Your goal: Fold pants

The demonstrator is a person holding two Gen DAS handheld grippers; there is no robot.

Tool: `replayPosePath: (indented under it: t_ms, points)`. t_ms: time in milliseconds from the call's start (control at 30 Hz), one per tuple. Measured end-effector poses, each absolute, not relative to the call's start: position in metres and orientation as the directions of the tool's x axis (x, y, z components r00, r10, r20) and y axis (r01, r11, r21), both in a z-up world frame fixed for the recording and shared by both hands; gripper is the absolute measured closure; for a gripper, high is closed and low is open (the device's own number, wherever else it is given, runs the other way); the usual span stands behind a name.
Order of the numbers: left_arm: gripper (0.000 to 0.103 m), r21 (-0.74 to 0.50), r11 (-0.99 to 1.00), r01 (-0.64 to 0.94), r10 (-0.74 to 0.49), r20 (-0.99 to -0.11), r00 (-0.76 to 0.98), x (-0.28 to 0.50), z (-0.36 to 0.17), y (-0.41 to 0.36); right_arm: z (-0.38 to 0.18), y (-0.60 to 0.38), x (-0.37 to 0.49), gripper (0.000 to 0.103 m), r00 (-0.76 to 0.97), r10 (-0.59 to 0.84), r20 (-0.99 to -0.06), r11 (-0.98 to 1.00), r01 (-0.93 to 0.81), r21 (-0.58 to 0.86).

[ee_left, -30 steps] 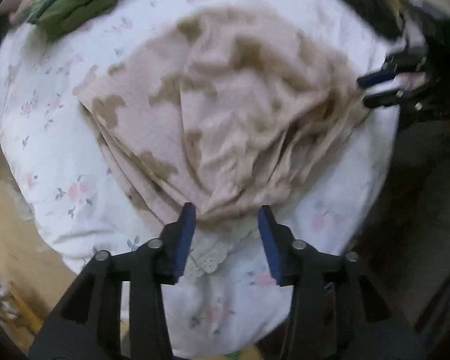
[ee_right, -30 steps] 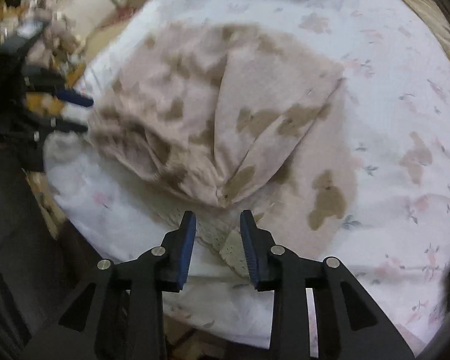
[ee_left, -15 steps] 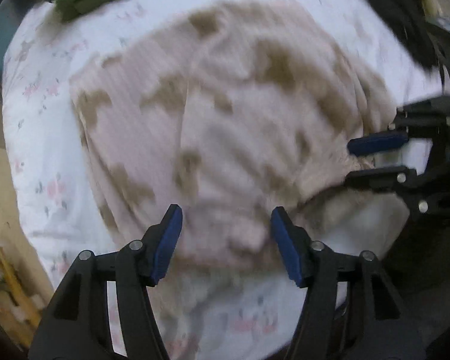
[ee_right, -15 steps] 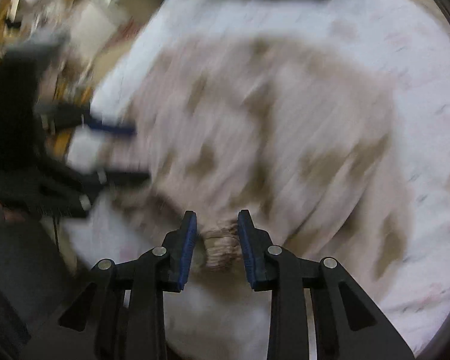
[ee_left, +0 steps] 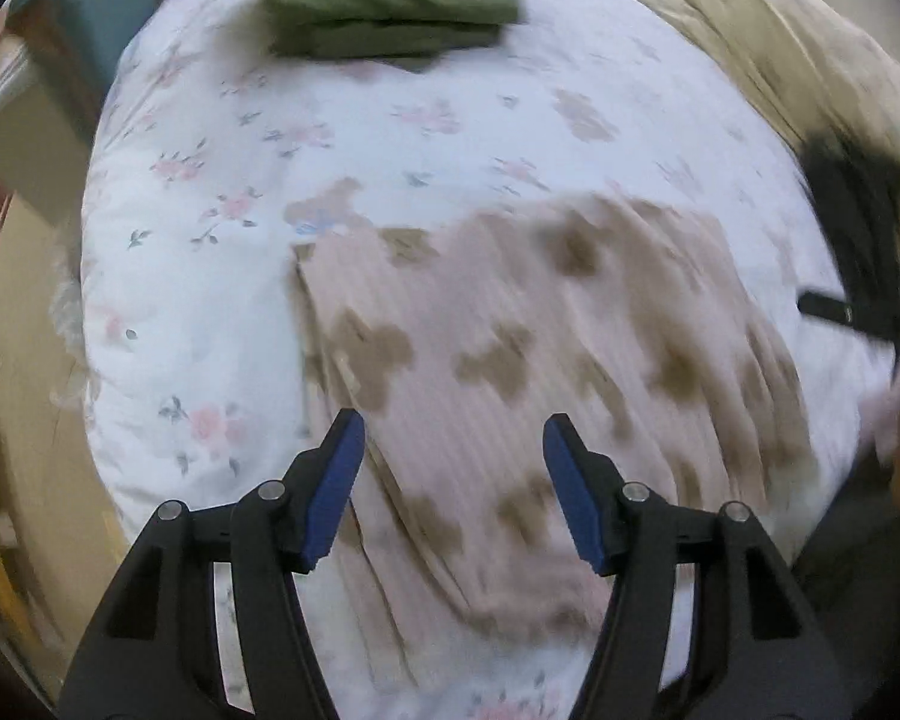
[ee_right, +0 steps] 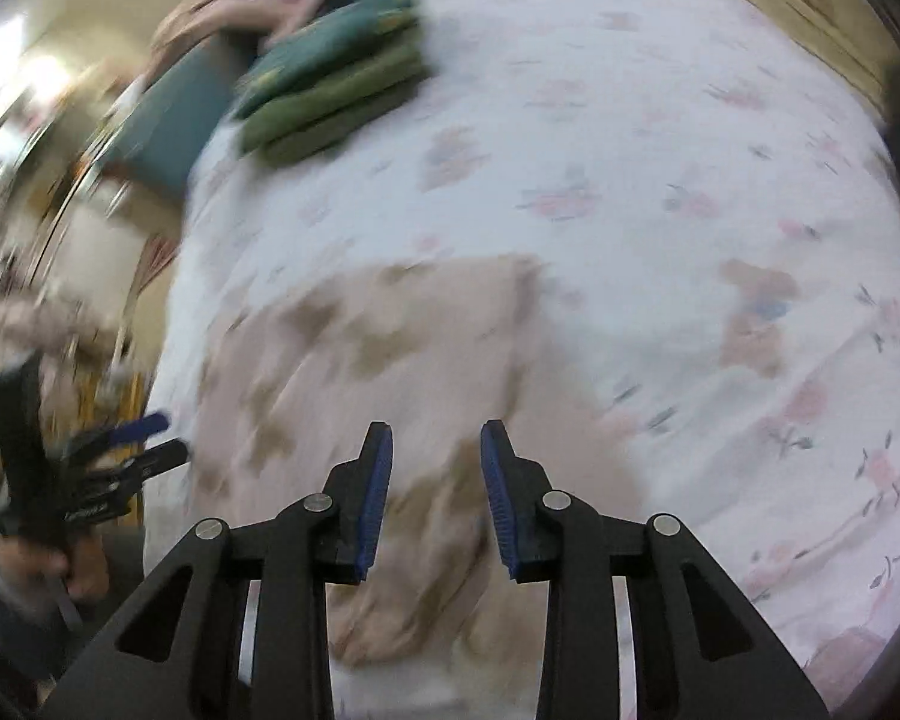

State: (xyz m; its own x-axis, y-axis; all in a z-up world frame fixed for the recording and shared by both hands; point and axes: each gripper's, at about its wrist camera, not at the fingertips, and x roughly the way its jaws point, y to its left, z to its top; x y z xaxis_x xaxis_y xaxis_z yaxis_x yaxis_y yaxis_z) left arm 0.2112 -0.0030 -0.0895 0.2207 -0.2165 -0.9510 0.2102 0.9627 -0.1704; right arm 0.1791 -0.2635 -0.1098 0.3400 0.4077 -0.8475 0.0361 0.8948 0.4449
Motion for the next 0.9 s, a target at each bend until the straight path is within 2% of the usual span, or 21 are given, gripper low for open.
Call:
replayPosePath:
  t_ms: [67, 167, 233, 267, 367, 400, 500, 567, 633, 733, 900]
  points:
    - [0.045, -0.182, 0.967, 0.179, -0.216, -0.957, 0.195, 0.219, -0.103, 0.002, -0.124, -0.262, 0.191, 0.07, 0.305, 0.413, -0.858, 0.892, 0.051, 0.448]
    - [0.045, -0.067, 0.981, 0.182, -0.092, -0.986, 0.136, 0.224, -0.137, -0.003, -0.145, -0.241, 0.206, 0.07, 0.249, 0.364, -0.898, 0.927, 0.001, 0.376]
    - [0.042, -0.037, 0.981, 0.193, -0.055, -0.995, 0.087, 0.221, -0.157, -0.001, -0.156, -0.23, 0.214, 0.071, 0.222, 0.318, -0.922, 0.947, -0.036, 0.318]
    - [0.041, -0.037, 0.979, 0.202, -0.057, -0.994, 0.097, 0.221, -0.158, 0.0, -0.164, -0.228, 0.217, 0.077, 0.218, 0.269, -0.938, 0.963, -0.047, 0.265]
    - [0.04, -0.002, 0.971, 0.238, -0.026, -0.995, 0.101, 0.22, -0.157, -0.003, -0.169, -0.243, 0.221, 0.079, 0.236, 0.084, -0.968, 0.996, -0.044, 0.076]
    - [0.04, -0.002, 0.973, 0.233, -0.025, -0.995, 0.096, 0.219, -0.155, -0.003, -0.169, -0.254, 0.222, 0.079, 0.239, 0.081, -0.968, 0.997, -0.029, 0.076]
    - [0.041, -0.043, 0.99, 0.132, -0.055, -0.994, 0.093, 0.221, -0.142, 0.011, -0.161, -0.288, 0.222, 0.077, 0.239, 0.24, -0.941, 0.957, 0.104, 0.271]
    - [0.042, -0.102, 0.99, 0.094, -0.113, -0.986, 0.12, 0.223, -0.128, 0.02, -0.151, -0.29, 0.221, 0.074, 0.222, 0.317, -0.922, 0.938, 0.072, 0.34]
    - [0.041, -0.118, 0.989, 0.089, -0.131, -0.978, 0.162, 0.23, -0.117, 0.025, -0.138, -0.287, 0.222, 0.071, 0.241, 0.342, -0.908, 0.933, 0.031, 0.359]
    - [0.04, -0.109, 0.992, 0.06, -0.119, -0.975, 0.188, 0.25, -0.116, 0.035, -0.127, -0.288, 0.232, 0.061, 0.271, 0.39, -0.88, 0.914, -0.001, 0.405]
    - [0.04, -0.185, 0.981, 0.062, -0.193, -0.967, 0.166, 0.284, -0.13, 0.041, -0.135, -0.283, 0.269, 0.06, 0.265, 0.364, -0.893, 0.93, -0.057, 0.362]
